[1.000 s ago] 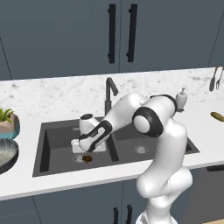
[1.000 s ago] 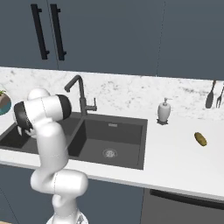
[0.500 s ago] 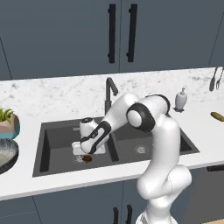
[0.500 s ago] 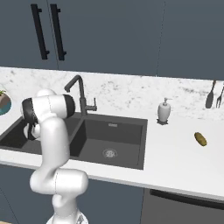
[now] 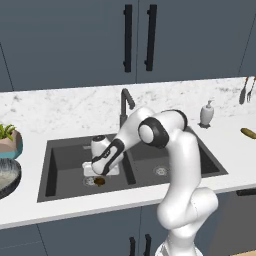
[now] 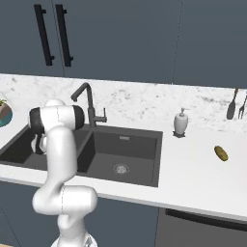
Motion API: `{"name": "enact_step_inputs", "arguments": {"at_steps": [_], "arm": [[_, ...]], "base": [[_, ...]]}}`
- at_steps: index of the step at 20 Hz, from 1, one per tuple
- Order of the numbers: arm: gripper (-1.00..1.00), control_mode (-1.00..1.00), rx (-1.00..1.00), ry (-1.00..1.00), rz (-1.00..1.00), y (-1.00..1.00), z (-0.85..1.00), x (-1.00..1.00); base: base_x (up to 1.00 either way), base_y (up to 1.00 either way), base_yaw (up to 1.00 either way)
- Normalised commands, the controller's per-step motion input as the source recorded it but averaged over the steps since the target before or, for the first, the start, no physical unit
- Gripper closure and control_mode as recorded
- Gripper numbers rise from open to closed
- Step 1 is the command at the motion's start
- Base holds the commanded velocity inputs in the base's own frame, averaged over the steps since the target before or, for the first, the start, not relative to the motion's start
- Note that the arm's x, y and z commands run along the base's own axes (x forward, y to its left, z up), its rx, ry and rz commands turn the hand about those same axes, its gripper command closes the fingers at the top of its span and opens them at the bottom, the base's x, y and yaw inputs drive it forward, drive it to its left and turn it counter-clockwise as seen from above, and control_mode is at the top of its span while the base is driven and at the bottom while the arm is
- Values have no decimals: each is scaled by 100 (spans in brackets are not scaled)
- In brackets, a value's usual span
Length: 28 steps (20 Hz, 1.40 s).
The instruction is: Pick the mushroom from the sink and place it in the bowl. Then pick the bowl and place it in the microwave. Then close the microwave door and press the start button.
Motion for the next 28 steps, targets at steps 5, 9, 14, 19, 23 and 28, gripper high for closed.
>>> {"name": "enact_step_inputs", "arguments": {"at_steps": [5,9,14,19,23,28], "arm": [[-100,-100,-1,0,-1,8,-28,29],[-100,-100,-1,0,-1,14,-27,24],[-100,-100,0,3,-2,12,-29,8],[-100,-100,0,2,0,0,-28,0],[100,-100,0,2,0,0,-35,0],[100,-100,0,0,0,0,-35,0]], "base": [[0,0,0],[0,0,0],[0,0,0],[0,0,0],[0,0,0],[0,0,0]]}}
